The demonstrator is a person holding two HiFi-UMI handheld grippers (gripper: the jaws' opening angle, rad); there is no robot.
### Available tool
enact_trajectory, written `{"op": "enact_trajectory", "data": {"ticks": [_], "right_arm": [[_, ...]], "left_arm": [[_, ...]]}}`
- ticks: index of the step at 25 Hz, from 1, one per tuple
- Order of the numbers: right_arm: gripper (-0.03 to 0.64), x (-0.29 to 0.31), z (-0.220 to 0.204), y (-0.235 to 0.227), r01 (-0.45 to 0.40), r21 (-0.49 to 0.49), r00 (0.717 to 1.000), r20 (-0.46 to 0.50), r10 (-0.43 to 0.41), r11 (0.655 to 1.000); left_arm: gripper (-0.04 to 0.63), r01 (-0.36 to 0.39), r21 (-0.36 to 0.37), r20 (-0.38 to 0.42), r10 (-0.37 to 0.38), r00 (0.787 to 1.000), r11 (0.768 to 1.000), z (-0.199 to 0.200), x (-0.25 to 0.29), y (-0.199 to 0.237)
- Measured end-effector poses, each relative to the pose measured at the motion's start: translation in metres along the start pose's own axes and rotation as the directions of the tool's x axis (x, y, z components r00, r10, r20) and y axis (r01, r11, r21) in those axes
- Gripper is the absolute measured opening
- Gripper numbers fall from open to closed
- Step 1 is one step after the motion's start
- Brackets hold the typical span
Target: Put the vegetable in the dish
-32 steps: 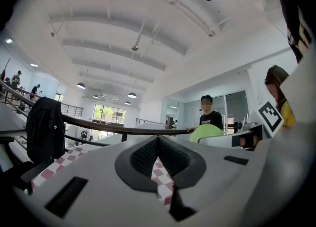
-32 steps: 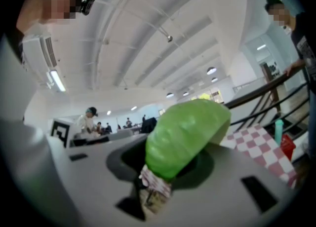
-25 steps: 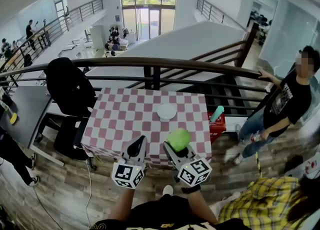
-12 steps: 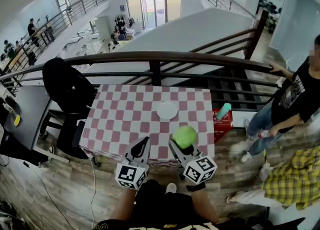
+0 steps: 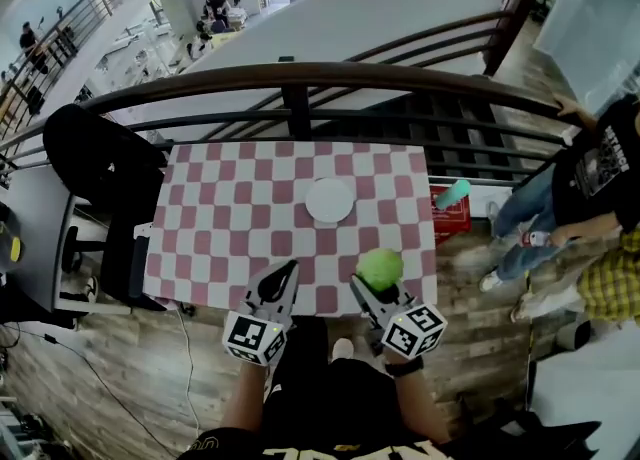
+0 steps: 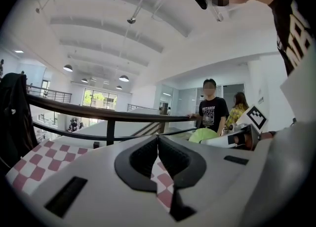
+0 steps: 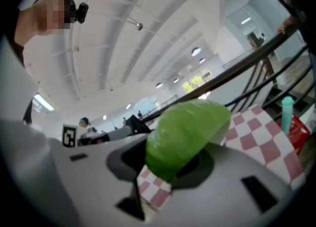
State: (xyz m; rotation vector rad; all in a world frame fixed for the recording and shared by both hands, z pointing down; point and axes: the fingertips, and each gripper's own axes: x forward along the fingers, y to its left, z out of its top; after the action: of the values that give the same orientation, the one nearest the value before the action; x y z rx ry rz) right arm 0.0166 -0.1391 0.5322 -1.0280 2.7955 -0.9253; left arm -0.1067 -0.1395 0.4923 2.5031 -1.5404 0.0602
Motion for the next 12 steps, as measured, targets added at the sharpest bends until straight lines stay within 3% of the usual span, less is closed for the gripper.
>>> {"op": "enact_trajectory", "data": {"ticks": [3,7,12], "right_arm": [[0.133,0.031,0.002,-0.016,-0.043,0.016,0.997,-0.056,0.043,0.999],[0.133,0.063,-0.009,-0.031,-0.137,0.017,0.974,-0.18,0.138,0.99],[0.133,0.102,-0.01,-0.037,-0.333,0.113,0.902,-0.249,0.352,0.936]], "left_arm": [[0.021,0.081,-0.02,-0.066,-0.082,0.994,0.997,-0.009,0.026,0.025],[0.023,0.207,0.002,-0.179,-0.203,0.963,0.978,-0.032,0.055,0.047],[0.067,0.367,0.052,-0.25,-0.343,0.905,0.929,-0.045,0.093,0.073]]}}
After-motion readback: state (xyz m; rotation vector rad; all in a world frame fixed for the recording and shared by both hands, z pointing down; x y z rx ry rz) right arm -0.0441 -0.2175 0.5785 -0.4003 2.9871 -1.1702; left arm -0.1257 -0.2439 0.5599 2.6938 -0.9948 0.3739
